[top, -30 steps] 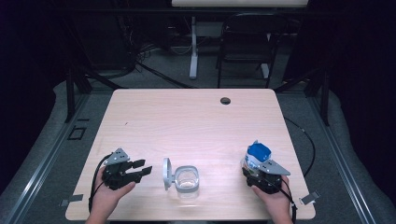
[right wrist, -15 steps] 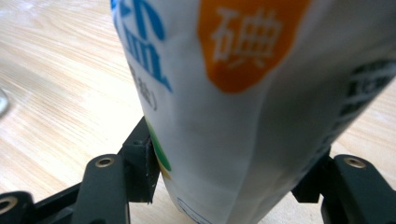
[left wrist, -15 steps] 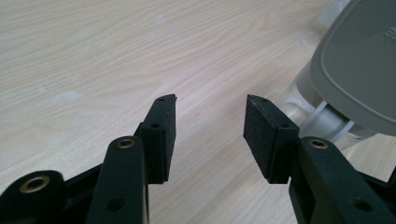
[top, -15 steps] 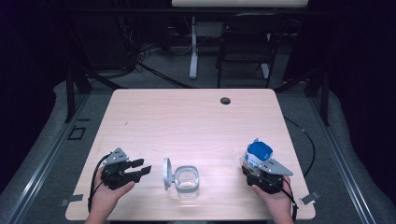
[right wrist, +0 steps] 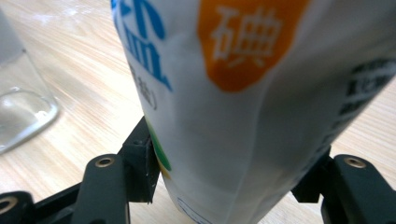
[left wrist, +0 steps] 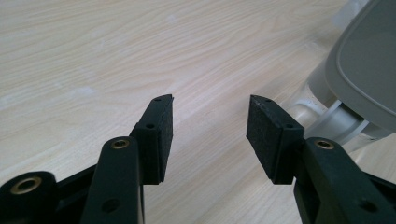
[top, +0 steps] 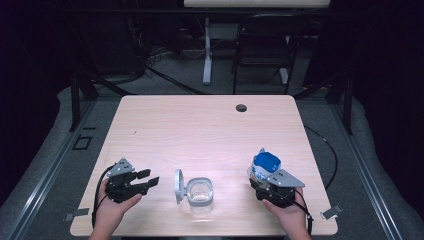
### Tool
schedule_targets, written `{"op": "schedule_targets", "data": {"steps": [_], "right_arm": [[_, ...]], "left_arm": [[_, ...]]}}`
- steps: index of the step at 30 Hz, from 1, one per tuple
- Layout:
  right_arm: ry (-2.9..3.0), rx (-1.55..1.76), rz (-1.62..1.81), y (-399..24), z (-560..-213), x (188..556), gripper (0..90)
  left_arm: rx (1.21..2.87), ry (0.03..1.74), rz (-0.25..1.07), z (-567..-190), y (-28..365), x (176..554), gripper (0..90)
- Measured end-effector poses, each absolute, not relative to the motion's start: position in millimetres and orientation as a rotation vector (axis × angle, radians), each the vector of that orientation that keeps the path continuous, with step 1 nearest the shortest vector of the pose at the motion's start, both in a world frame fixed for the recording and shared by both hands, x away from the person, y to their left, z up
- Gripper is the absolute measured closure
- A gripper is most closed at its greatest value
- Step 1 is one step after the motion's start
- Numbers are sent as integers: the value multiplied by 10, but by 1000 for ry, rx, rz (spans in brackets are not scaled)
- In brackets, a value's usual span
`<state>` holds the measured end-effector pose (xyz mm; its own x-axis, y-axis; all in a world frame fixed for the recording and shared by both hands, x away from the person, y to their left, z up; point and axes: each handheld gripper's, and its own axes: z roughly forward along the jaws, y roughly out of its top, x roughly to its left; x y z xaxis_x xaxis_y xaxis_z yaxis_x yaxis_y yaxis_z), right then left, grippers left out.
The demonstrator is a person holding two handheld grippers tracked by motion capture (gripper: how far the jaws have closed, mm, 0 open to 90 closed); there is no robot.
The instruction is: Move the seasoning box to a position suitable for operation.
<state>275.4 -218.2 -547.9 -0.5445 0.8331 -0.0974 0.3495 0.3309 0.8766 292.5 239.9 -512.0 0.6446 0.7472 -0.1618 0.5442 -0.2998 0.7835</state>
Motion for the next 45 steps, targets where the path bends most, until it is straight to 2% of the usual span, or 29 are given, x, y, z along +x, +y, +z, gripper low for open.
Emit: {"op": "schedule_targets", "data": {"steps": [45], "right_arm": [[2159,819,1154,-1630,-5255,3041,388]], "left_arm": [[1940,1055,304,-5133,2557,2946,505]]}}
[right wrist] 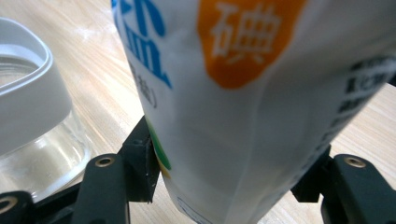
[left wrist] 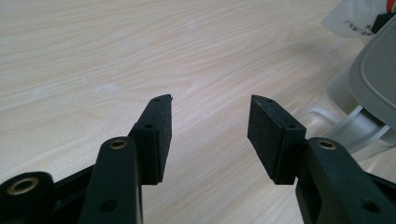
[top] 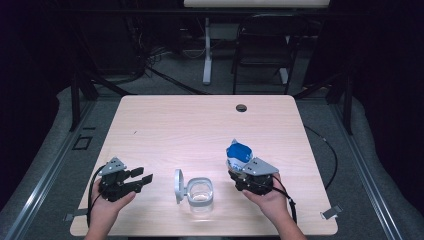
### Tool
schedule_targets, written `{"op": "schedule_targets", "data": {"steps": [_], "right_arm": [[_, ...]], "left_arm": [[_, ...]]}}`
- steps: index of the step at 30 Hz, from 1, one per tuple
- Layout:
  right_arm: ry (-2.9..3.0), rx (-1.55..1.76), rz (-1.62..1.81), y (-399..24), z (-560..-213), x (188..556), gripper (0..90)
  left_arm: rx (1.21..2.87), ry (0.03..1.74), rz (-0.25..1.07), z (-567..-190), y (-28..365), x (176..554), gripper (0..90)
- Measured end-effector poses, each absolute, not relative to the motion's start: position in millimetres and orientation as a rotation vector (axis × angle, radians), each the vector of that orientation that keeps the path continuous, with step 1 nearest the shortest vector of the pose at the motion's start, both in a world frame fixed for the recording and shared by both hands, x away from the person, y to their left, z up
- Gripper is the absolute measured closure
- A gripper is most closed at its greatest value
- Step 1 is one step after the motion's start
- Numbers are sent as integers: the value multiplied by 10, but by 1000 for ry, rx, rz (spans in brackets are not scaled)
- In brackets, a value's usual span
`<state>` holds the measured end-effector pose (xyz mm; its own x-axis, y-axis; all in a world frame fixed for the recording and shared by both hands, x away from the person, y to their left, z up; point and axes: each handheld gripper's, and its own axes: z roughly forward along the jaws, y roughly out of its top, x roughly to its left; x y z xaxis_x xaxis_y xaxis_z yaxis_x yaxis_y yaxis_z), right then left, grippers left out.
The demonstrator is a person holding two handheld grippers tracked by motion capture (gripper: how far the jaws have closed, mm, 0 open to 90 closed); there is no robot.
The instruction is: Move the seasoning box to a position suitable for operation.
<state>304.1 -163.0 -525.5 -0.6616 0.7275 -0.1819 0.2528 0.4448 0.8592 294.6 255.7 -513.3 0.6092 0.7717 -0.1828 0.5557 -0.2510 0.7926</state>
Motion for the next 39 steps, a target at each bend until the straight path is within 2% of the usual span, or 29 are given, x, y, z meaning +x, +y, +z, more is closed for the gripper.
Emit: {"op": "schedule_targets", "data": {"steps": [39], "right_arm": [[2210,596,979,-1502,-5308,2917,389]], "left_arm": [[1884,1118,313,-5136,2671,2962,505]]}}
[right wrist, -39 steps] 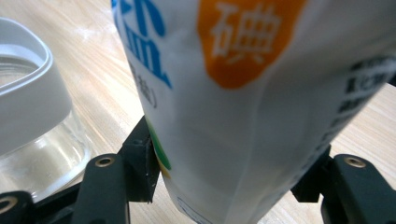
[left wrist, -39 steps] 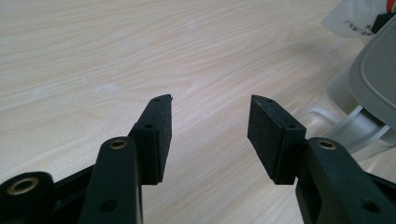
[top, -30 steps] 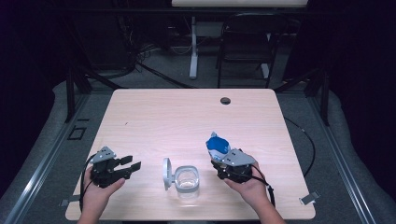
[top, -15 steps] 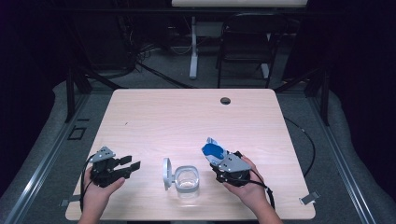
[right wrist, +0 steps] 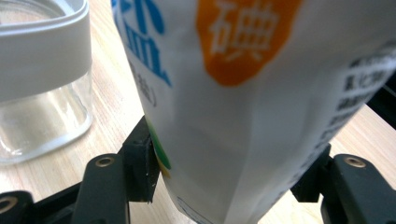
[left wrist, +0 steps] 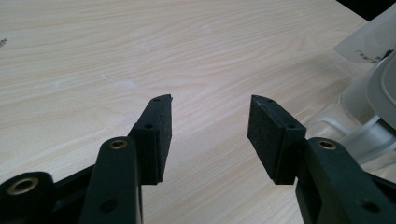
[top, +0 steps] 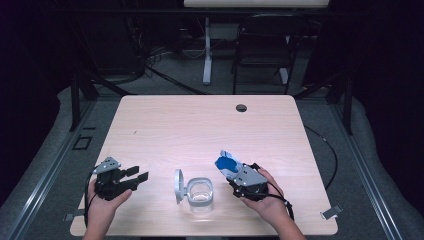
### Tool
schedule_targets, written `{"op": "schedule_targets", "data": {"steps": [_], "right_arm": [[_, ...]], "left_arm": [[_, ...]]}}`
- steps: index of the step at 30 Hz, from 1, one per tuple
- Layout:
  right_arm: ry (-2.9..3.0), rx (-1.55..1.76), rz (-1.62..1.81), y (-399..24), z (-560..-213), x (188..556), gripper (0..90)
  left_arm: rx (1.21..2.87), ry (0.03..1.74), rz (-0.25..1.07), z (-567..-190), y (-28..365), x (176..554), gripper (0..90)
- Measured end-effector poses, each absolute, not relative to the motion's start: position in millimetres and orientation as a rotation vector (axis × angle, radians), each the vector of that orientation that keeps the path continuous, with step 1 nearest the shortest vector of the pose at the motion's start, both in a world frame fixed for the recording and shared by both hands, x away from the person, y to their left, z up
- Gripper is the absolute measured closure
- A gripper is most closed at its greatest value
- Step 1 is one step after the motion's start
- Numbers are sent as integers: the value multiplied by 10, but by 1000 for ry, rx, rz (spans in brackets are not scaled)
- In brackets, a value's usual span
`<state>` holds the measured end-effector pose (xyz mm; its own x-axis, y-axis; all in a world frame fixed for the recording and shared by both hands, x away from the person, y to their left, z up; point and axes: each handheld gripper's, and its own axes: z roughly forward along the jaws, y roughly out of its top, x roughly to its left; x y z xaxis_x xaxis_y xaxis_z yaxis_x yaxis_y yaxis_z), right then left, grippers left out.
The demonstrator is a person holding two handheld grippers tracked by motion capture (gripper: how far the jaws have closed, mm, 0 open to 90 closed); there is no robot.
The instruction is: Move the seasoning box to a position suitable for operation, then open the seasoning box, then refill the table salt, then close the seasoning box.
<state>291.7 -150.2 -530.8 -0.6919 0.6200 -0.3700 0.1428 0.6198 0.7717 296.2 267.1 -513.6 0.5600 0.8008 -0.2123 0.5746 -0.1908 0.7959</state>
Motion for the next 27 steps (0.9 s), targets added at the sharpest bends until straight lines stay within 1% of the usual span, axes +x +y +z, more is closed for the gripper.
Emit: {"op": "schedule_targets", "data": {"steps": [14,27], "right_arm": [[2216,503,907,-1467,-5147,2889,389],[2221,453,873,-1435,-5127,2893,389]], "left_arm": [[1867,1121,312,-5115,2676,2960,504],[1863,1128,322,-5111,2702,2962,501]]}}
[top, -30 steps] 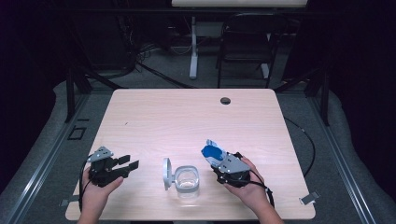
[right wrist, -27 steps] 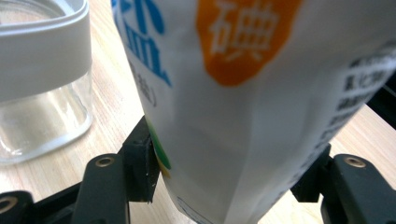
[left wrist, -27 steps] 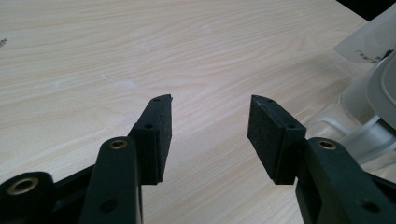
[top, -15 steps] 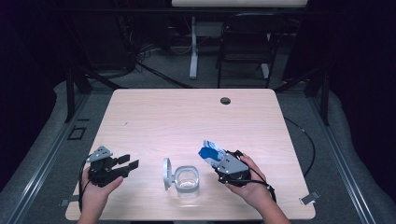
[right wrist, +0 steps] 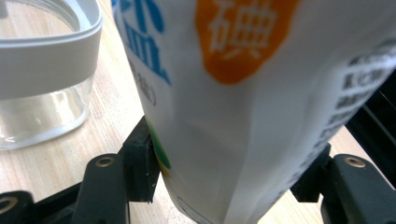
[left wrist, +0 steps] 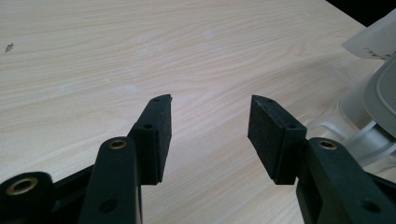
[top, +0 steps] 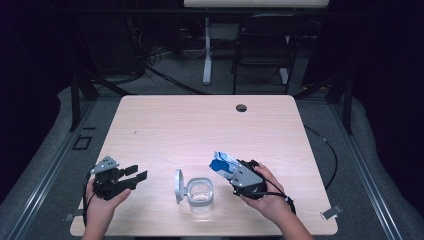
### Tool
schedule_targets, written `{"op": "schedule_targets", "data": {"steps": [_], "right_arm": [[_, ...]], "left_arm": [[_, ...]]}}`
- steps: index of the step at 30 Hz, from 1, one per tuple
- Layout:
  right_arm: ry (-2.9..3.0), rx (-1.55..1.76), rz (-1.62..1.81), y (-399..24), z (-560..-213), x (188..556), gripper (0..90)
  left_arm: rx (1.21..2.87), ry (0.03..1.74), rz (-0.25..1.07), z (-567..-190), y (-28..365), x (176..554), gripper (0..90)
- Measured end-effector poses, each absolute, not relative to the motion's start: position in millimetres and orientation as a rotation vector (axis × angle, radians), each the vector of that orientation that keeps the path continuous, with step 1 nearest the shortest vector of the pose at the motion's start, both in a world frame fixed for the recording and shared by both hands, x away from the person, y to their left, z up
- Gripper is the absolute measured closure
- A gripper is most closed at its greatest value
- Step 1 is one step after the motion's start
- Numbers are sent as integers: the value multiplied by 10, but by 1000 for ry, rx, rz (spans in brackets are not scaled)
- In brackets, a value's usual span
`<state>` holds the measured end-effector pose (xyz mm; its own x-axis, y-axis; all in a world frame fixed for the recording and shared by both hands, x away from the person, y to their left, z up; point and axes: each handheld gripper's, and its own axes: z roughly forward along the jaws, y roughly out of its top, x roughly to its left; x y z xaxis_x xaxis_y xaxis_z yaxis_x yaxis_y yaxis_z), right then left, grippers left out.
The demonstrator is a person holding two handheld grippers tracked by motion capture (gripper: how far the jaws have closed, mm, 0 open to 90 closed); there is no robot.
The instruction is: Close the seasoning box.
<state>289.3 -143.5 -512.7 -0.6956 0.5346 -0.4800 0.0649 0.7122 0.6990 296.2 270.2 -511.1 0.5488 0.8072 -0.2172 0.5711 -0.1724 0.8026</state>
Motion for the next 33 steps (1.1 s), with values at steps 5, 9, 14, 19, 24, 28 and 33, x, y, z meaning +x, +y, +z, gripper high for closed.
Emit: {"op": "schedule_targets", "data": {"steps": [5,9,14,19,24,28,33], "right_arm": [[2222,442,851,-1448,-5127,2891,390],[2225,420,813,-1453,-5138,2893,391],[2222,390,786,-1455,-5147,2883,391],[2222,362,745,-1457,-5141,2876,392],[2223,320,717,-1434,-5162,2864,392],[2222,304,717,-1415,-5185,2856,393],[2223,272,683,-1397,-5202,2845,393]], "left_arm": [[1863,1129,316,-5112,2710,2978,501],[1863,1134,314,-5119,2711,2975,501],[1858,1132,319,-5116,2722,2964,501],[1856,1139,323,-5115,2739,2950,502],[1855,1143,325,-5114,2749,2942,502],[1859,1148,322,-5117,2753,2940,502],[1853,1149,323,-5128,2759,2940,502]]}}
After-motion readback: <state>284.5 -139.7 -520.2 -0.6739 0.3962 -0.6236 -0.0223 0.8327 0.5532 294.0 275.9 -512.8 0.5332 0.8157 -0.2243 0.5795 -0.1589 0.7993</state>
